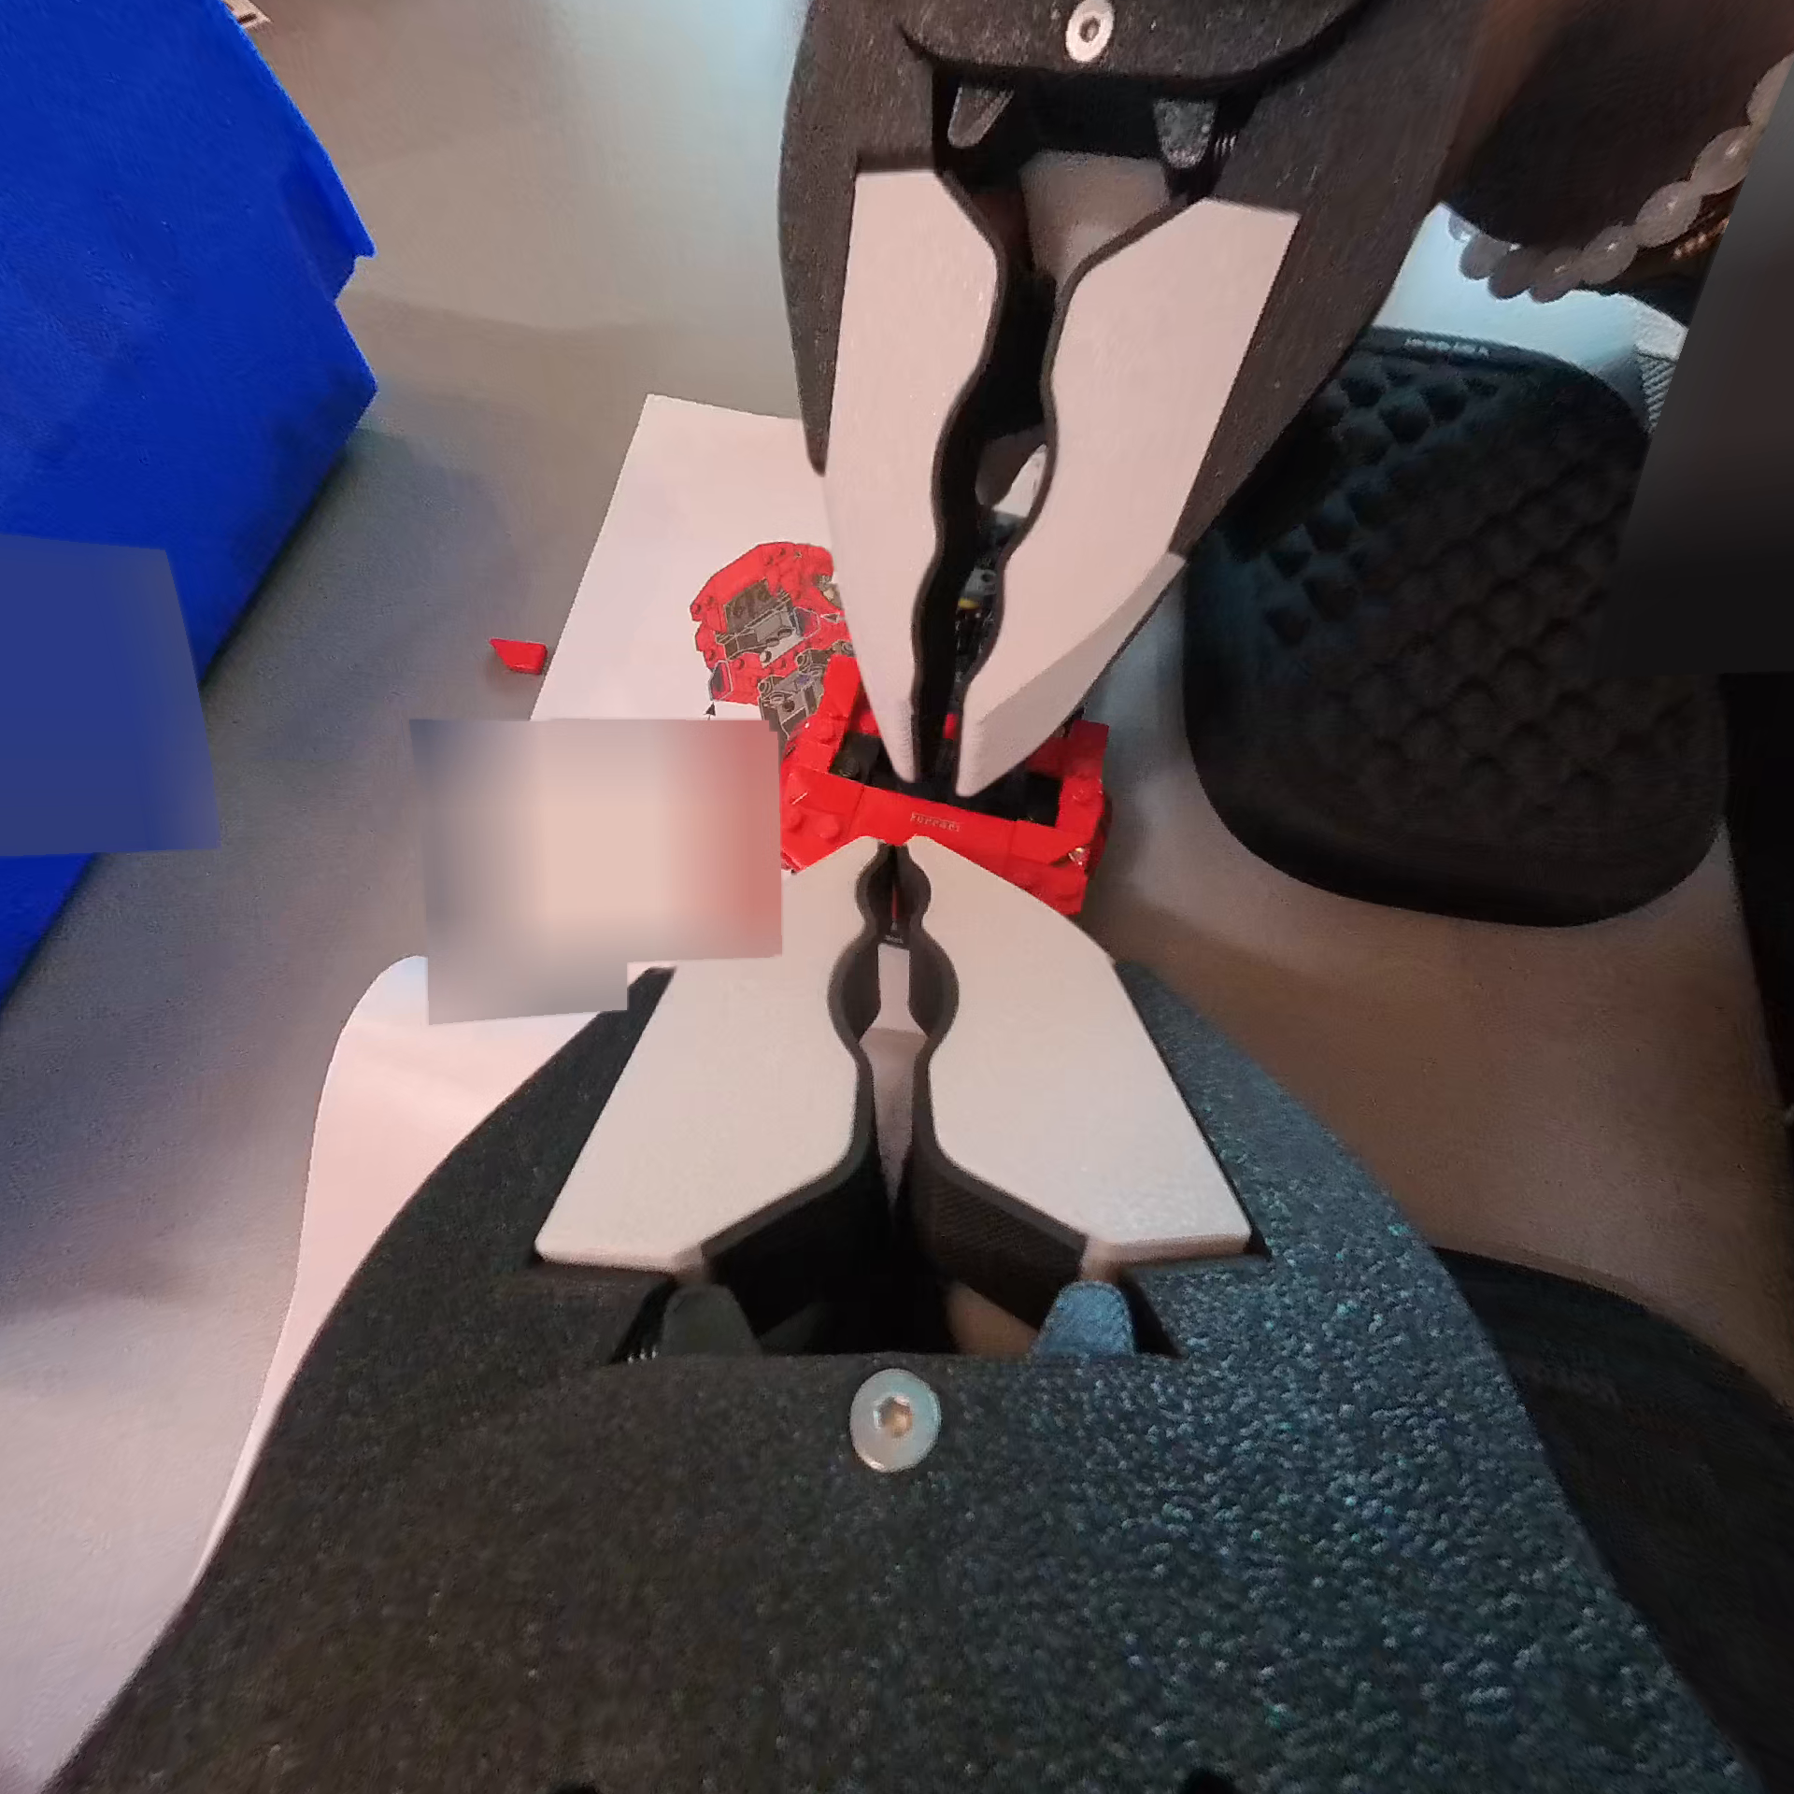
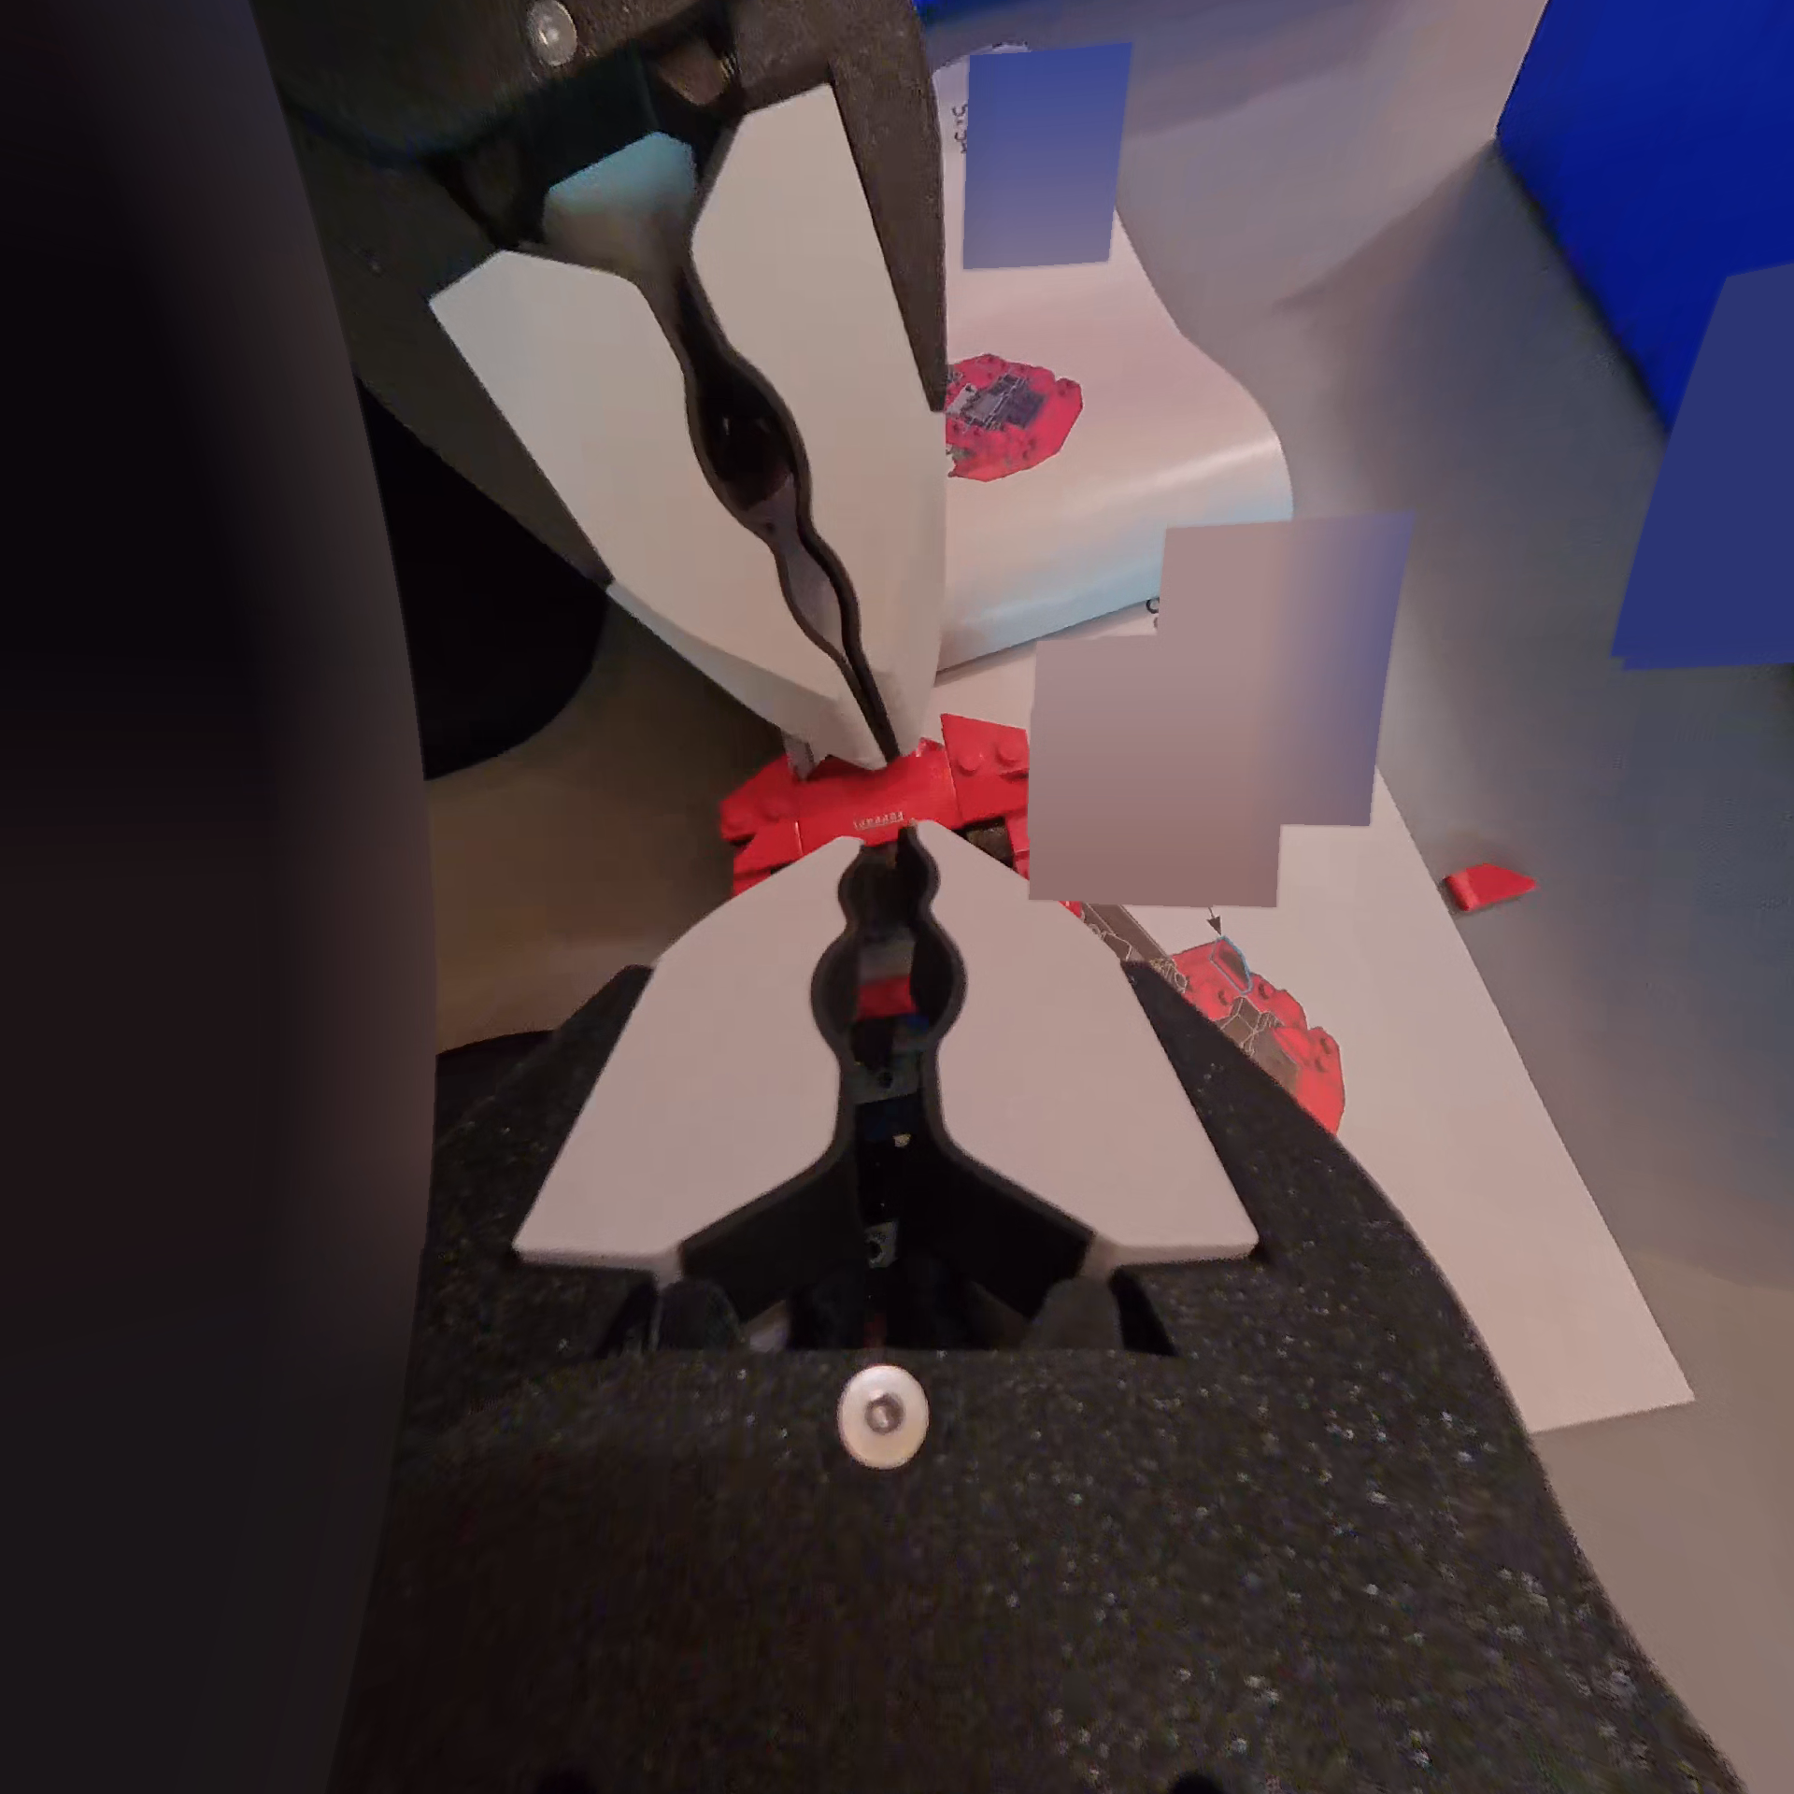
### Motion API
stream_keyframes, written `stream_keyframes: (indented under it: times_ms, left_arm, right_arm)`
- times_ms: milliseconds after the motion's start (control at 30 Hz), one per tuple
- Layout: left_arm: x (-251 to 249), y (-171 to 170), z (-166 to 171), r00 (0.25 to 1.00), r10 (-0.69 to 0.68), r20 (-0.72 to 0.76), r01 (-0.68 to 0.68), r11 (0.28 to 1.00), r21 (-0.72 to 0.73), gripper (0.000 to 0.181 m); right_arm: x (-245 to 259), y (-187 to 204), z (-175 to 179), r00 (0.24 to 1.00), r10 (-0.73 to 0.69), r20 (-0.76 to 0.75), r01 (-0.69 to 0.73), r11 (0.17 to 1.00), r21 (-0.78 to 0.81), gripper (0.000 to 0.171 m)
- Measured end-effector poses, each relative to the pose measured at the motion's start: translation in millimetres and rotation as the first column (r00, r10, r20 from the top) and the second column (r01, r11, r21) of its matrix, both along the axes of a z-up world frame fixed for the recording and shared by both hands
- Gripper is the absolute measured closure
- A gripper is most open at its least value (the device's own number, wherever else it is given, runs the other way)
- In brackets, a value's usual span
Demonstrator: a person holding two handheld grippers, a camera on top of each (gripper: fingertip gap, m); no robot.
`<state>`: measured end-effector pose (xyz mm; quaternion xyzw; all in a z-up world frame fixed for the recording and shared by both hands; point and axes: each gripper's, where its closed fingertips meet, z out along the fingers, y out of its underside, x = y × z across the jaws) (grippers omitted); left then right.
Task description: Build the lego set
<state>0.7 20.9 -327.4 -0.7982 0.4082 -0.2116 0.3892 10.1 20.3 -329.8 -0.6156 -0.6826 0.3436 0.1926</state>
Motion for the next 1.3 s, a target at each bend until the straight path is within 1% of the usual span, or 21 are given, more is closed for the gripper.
stream_keyframes:
  times_ms: [100,400,533,600,633,700,767,833,900,933,967,1000,1067,1133,1167,1233,1267,1300]
  left_arm:
    - [1,-1,-2,1.000,-0.006,0.006,0.006,1.000,-0.009,0.181]
    - [4,-1,-2,1.000,-0.019,0.009,0.019,1.000,-0.013,0.181]
    - [4,-1,-3,1.000,-0.017,0.012,0.017,1.000,-0.010,0.181]
    - [4,-1,-2,1.000,-0.016,0.014,0.016,1.000,-0.009,0.181]
    - [4,-1,-2,1.000,-0.015,0.013,0.015,1.000,-0.006,0.181]
    - [3,-1,0,1.000,-0.015,0.009,0.015,1.000,0.018,0.181]
    - [0,0,12,0.997,0.009,0.072,-0.013,0.999,0.053,0.181]
    - [-7,2,28,0.989,0.039,0.141,-0.051,0.996,0.079,0.181]
    - [-15,1,35,0.987,0.061,0.147,-0.077,0.991,0.110,0.181]
    - [-17,-1,35,0.988,0.058,0.140,-0.075,0.990,0.116,0.176]
    - [-18,-5,33,0.990,0.053,0.132,-0.067,0.992,0.110,0.159]
    - [-17,-8,30,0.991,0.055,0.122,-0.067,0.993,0.098,0.156]
    - [-14,-13,24,0.992,0.061,0.107,-0.070,0.994,0.080,0.148]
    - [-8,-18,20,0.994,0.058,0.091,-0.065,0.995,0.074,0.145]
    - [-7,-20,18,0.995,0.060,0.080,-0.066,0.995,0.075,0.145]
    - [-4,-23,20,0.994,0.067,0.081,-0.074,0.993,0.090,0.147]
    - [-3,-23,22,0.993,0.074,0.097,-0.083,0.992,0.098,0.148]
    - [-3,-23,25,0.989,0.084,0.118,-0.096,0.990,0.105,0.149]
  right_arm:
    - [0,-1,-3,1.000,0.003,0.022,-0.003,1.000,-0.011,0.170]
    - [0,-2,-4,0.997,-0.024,0.073,0.029,0.998,-0.060,0.171]
    - [-1,-2,-4,0.995,-0.029,0.091,0.033,0.999,-0.042,0.171]
    - [-1,-2,-3,0.997,-0.003,0.078,0.005,1.000,-0.022,0.171]
    - [-1,0,-3,0.998,-0.005,0.067,0.006,1.000,-0.017,0.167]
    - [3,4,4,0.999,-0.026,0.018,0.027,0.998,-0.059,0.158]
    - [10,13,17,0.995,-0.080,-0.055,0.075,0.993,-0.088,0.149]
    - [27,26,22,0.989,-0.131,-0.073,0.128,0.991,-0.042,0.141]
    - [44,28,21,0.989,-0.135,-0.063,0.135,0.991,-0.012,0.125]
    - [51,26,18,0.990,-0.133,-0.044,0.133,0.991,-0.004,0.116]
    - [57,23,12,0.992,-0.123,-0.021,0.123,0.992,0.003,0.109]
    - [61,21,7,0.993,-0.115,-0.003,0.115,0.993,0.017,0.107]
    - [64,18,-4,0.995,-0.097,0.019,0.096,0.994,0.056,0.109]
    - [63,18,-8,0.996,-0.085,0.026,0.083,0.994,0.071,0.113]
    - [61,20,-4,0.996,-0.083,0.008,0.083,0.994,0.066,0.118]
    - [51,37,15,0.989,-0.127,-0.073,0.132,0.989,0.071,0.137]
    - [45,48,25,0.982,-0.148,-0.115,0.157,0.985,0.073,0.143]
    - [39,60,31,0.976,-0.165,-0.140,0.177,0.981,0.076,0.145]
